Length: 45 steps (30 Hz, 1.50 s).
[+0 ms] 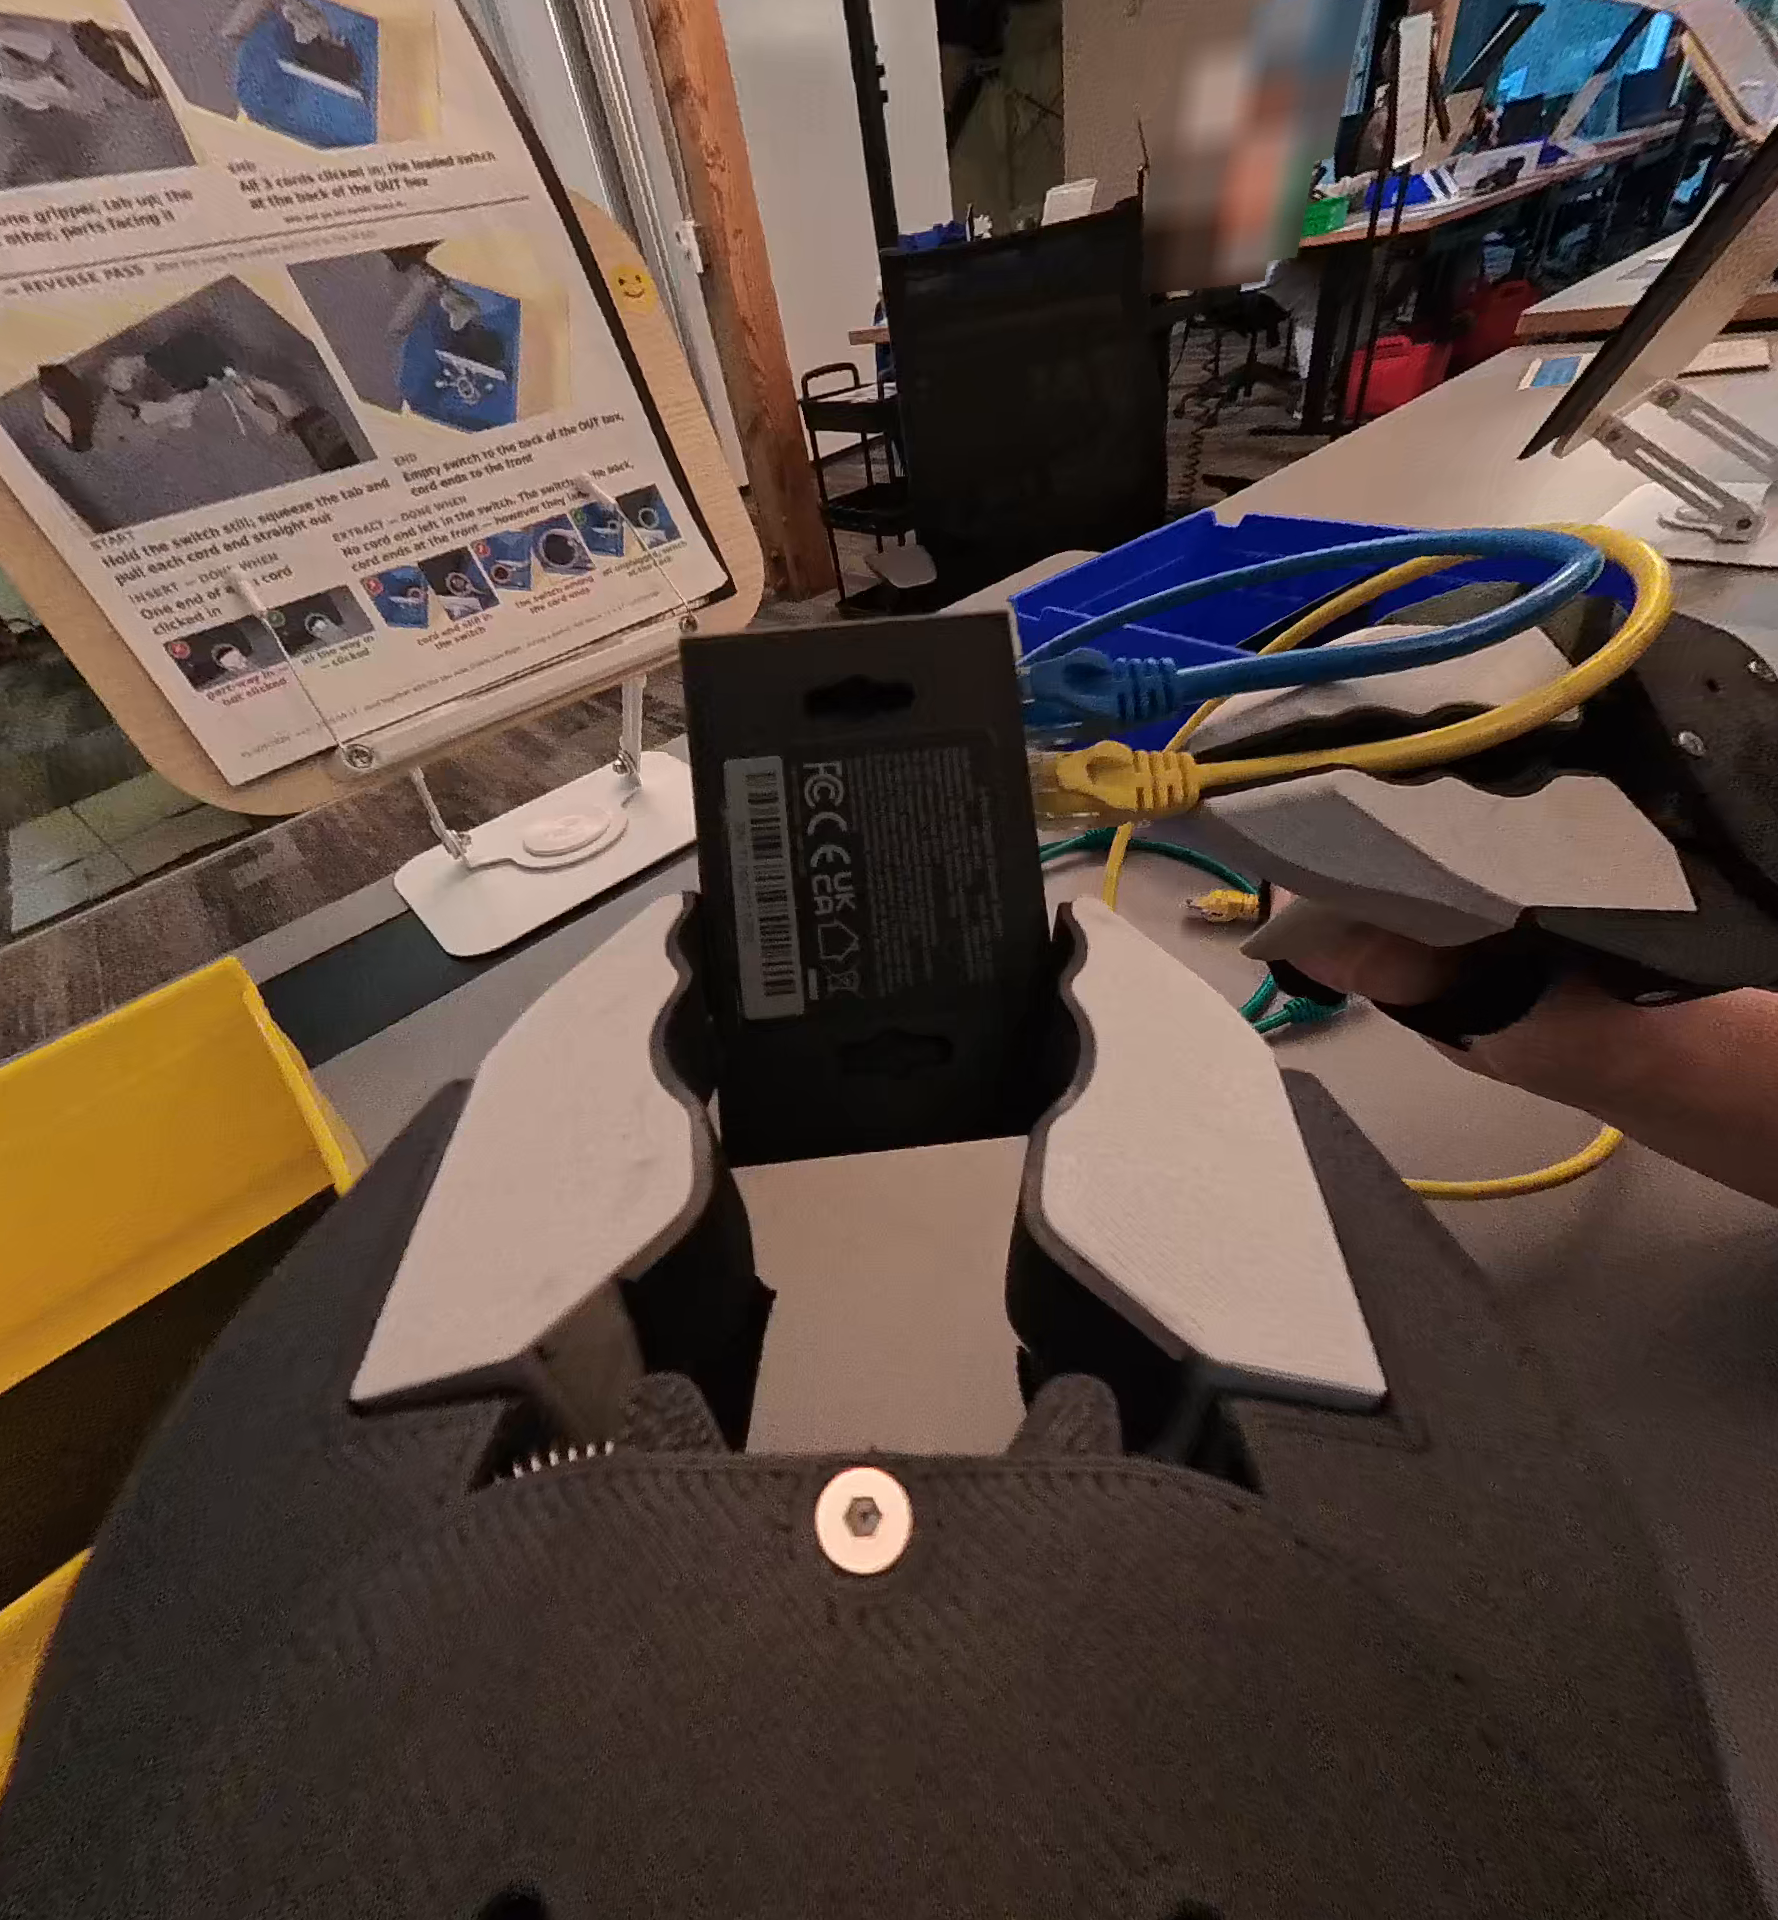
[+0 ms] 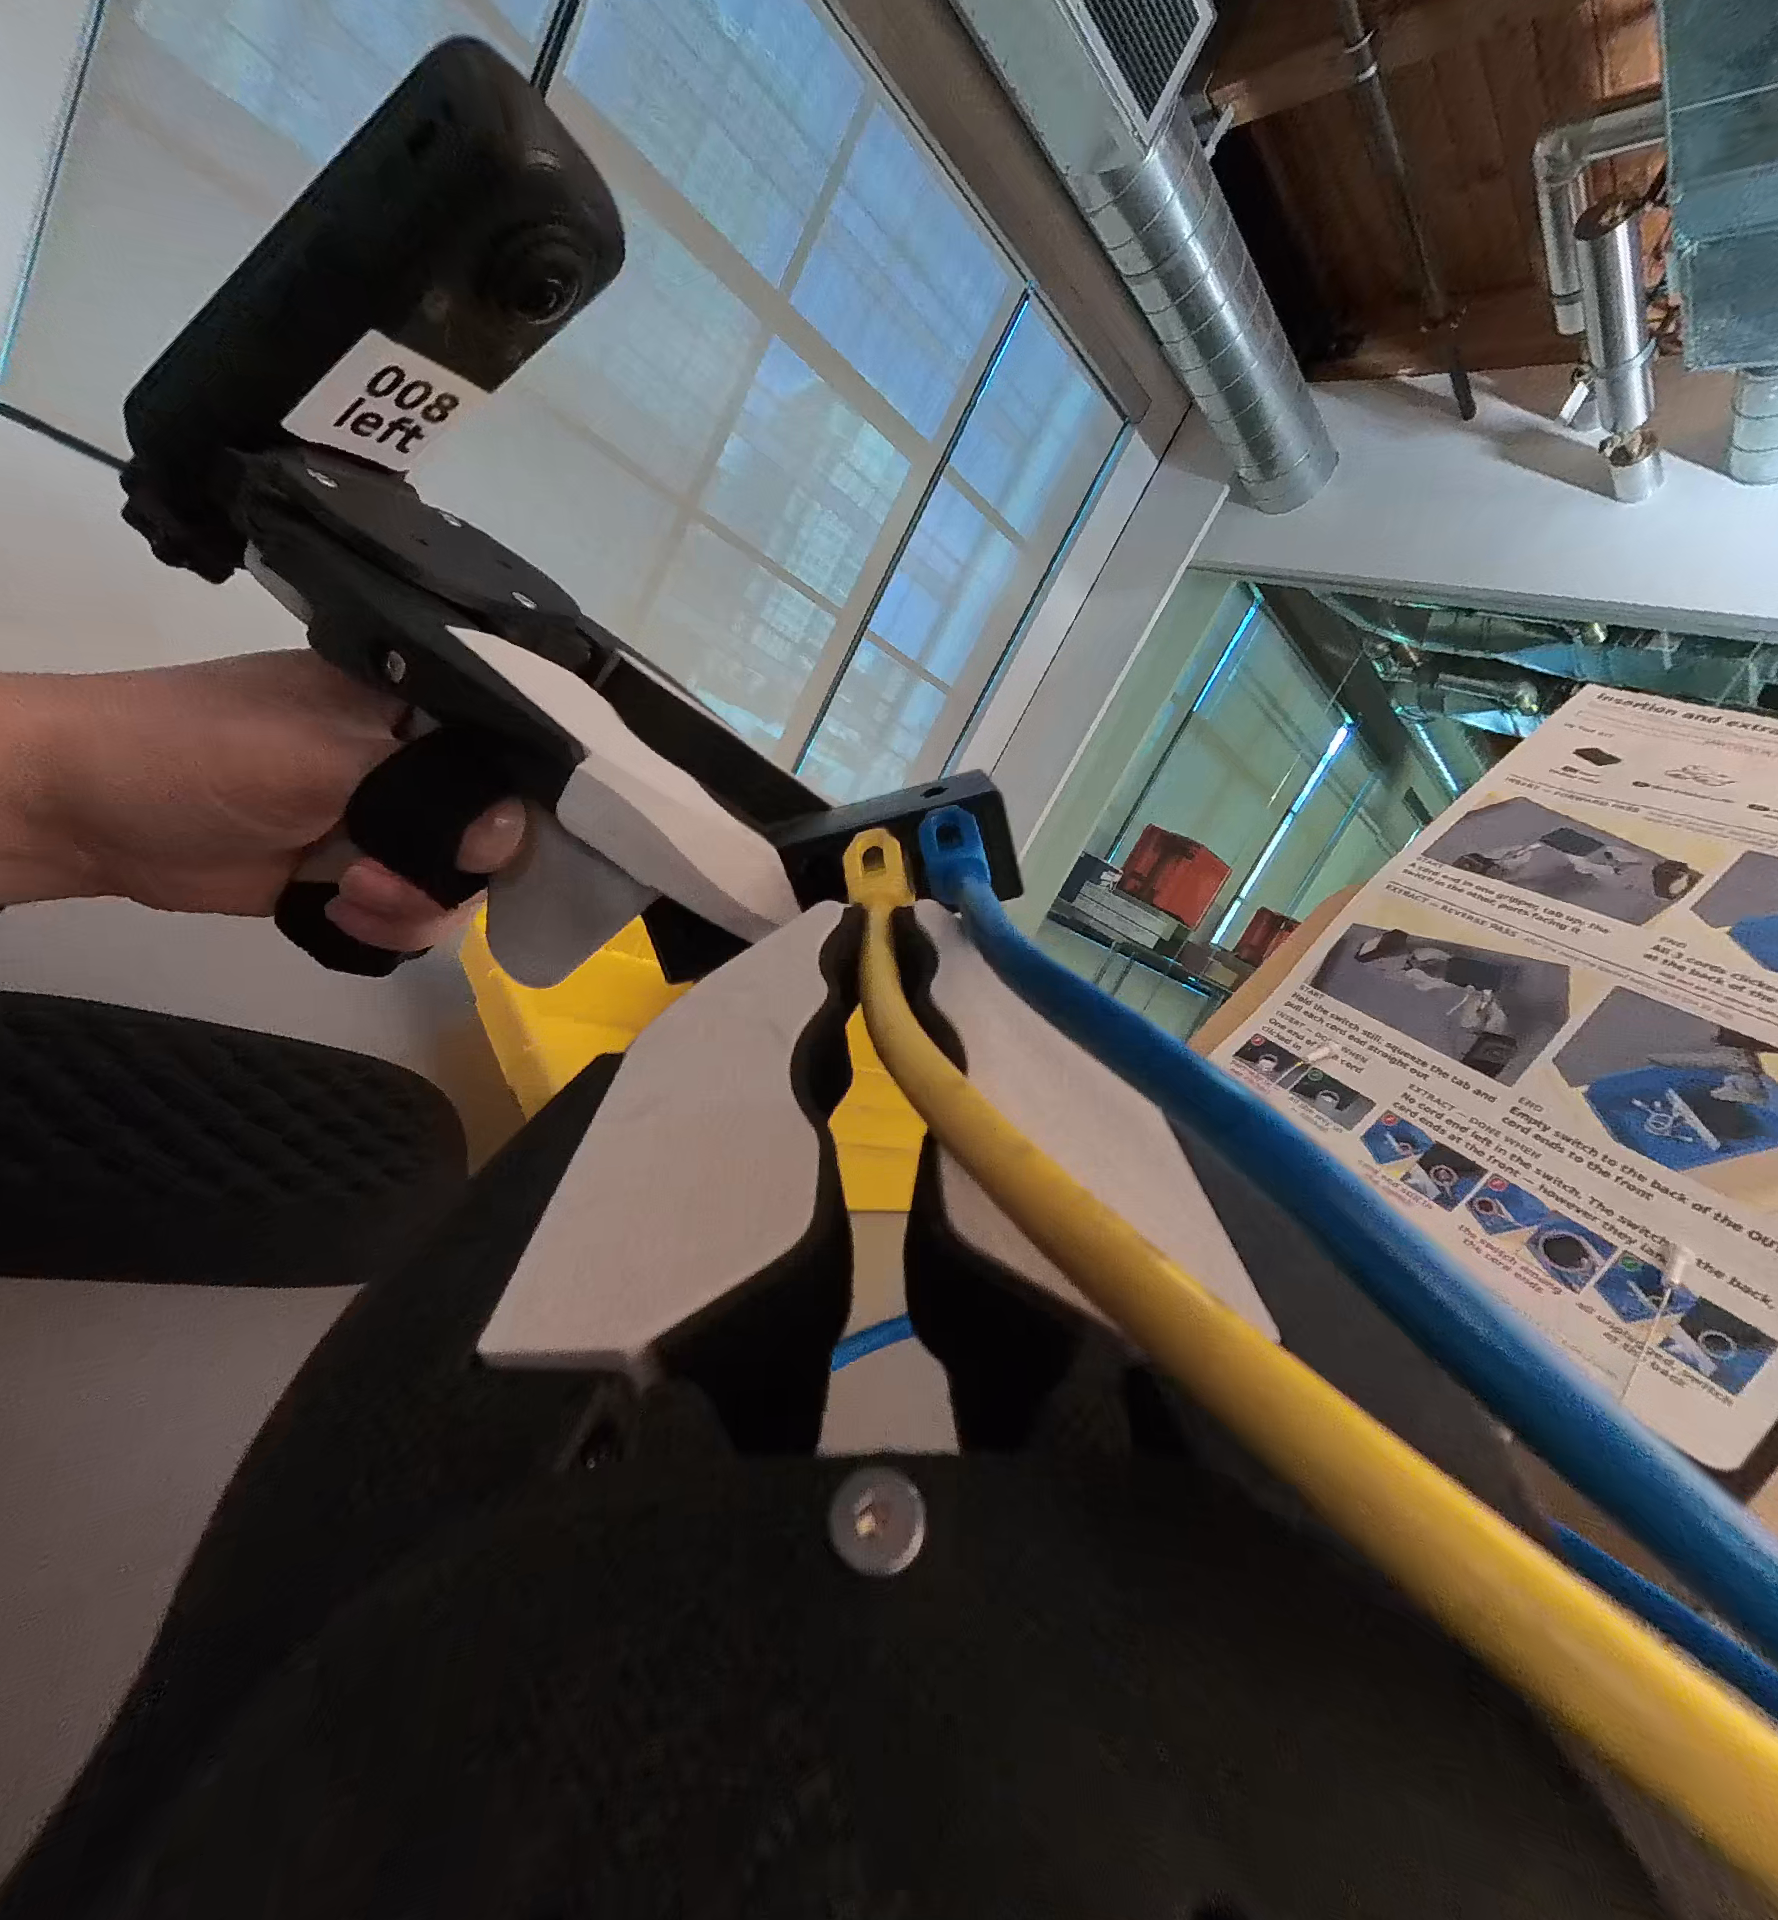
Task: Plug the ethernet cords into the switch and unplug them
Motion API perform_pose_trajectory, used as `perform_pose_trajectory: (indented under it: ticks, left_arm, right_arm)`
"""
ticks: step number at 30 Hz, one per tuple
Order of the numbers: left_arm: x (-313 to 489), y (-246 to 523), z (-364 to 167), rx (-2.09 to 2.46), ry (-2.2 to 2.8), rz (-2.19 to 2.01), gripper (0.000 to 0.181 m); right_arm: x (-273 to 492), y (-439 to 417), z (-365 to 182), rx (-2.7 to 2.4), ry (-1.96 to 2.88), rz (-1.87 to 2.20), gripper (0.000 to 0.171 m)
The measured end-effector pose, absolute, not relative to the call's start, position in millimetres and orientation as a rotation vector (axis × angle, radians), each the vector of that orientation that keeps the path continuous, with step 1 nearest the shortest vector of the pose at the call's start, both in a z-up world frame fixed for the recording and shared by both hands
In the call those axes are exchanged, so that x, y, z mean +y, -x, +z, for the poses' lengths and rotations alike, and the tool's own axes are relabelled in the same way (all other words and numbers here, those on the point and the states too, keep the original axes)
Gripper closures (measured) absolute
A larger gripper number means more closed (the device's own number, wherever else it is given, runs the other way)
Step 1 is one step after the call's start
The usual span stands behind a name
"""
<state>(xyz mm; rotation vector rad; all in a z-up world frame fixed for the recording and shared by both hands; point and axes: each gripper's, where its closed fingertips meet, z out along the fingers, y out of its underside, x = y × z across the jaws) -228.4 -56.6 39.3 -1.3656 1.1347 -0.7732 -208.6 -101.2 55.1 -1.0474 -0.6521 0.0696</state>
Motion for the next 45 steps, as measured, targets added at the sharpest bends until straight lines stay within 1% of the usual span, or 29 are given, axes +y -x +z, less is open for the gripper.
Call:
perform_pose_trajectory:
  ticks: [1, 9, 12, 15, 18, 20, 22, 23, 24, 26, 27, 28, 30, 31, 33, 34, 38, 42, 44, 45]
  left_arm:
    - [-57, 229, 39, 1.132, 1.365, -0.780, 0.121]
    - [-57, 235, 31, 1.114, 1.404, -0.728, 0.121]
    - [-46, 236, 29, 1.056, 1.447, -0.699, 0.120]
    - [-28, 233, 40, 0.939, 1.478, -0.768, 0.121]
    - [-4, 242, 63, 0.865, 1.486, -0.735, 0.121]
    - [10, 255, 81, 0.829, 1.476, -0.687, 0.121]
    - [18, 266, 98, 0.809, 1.452, -0.689, 0.121]
    - [21, 269, 104, 0.806, 1.449, -0.707, 0.121]
    - [22, 271, 108, 0.816, 1.448, -0.735, 0.121]
    - [25, 271, 112, 0.827, 1.445, -0.776, 0.121]
    - [26, 270, 113, 0.845, 1.445, -0.789, 0.121]
    - [25, 268, 110, 0.876, 1.454, -0.802, 0.121]
    - [23, 263, 100, 0.930, 1.490, -0.800, 0.121]
    - [22, 262, 94, 0.948, 1.504, -0.778, 0.121]
    - [19, 259, 81, 0.992, 1.528, -0.725, 0.121]
    - [19, 259, 74, 1.005, 1.545, -0.691, 0.121]
    - [16, 274, 70, 1.013, 1.563, -0.628, 0.121]
    - [10, 297, 89, 0.980, 1.534, -0.701, 0.121]
    - [9, 307, 92, 0.987, 1.535, -0.699, 0.121]
    - [10, 311, 93, 0.987, 1.533, -0.678, 0.121]
  right_arm:
    - [-102, 209, 55, -0.652, 1.043, 0.071, 0.163]
    - [-98, 214, 49, -0.680, 1.069, 0.105, 0.163]
    - [-86, 212, 44, -0.660, 1.123, 0.100, 0.163]
    - [-65, 205, 40, -0.586, 1.241, 0.179, 0.151]
    - [-79, 207, 42, -0.584, 1.257, 0.152, 0.139]
    - [-113, 207, 49, -0.609, 1.154, 0.126, 0.142]
    - [-148, 195, 52, -0.618, 1.088, 0.106, 0.158]
    - [-159, 180, 52, -0.581, 1.091, 0.099, 0.163]
    - [-164, 158, 50, -0.509, 1.123, 0.092, 0.164]
    - [-155, 99, 34, -0.321, 1.298, 0.041, 0.164]
    - [-145, 72, 18, -0.246, 1.422, 0.014, 0.161]
    - [-135, 53, 1, -0.194, 1.557, 0.022, 0.155]
    - [-116, 31, -35, -0.121, 1.823, 0.009, 0.156]
    - [-107, 21, -52, -0.121, 1.929, -0.057, 0.152]
    - [-86, 6, -78, -0.185, 2.101, -0.184, 0.136]
    - [-77, 8, -90, -0.239, 2.203, -0.164, 0.134]
    - [-33, -9, -106, -0.394, 2.351, -0.238, 0.135]
    - [-17, -22, -145, -0.466, 2.574, -0.183, 0.136]
    - [-16, -31, -160, -0.494, 2.645, -0.222, 0.137]
    - [-10, -36, -159, -0.458, 2.630, -0.239, 0.144]
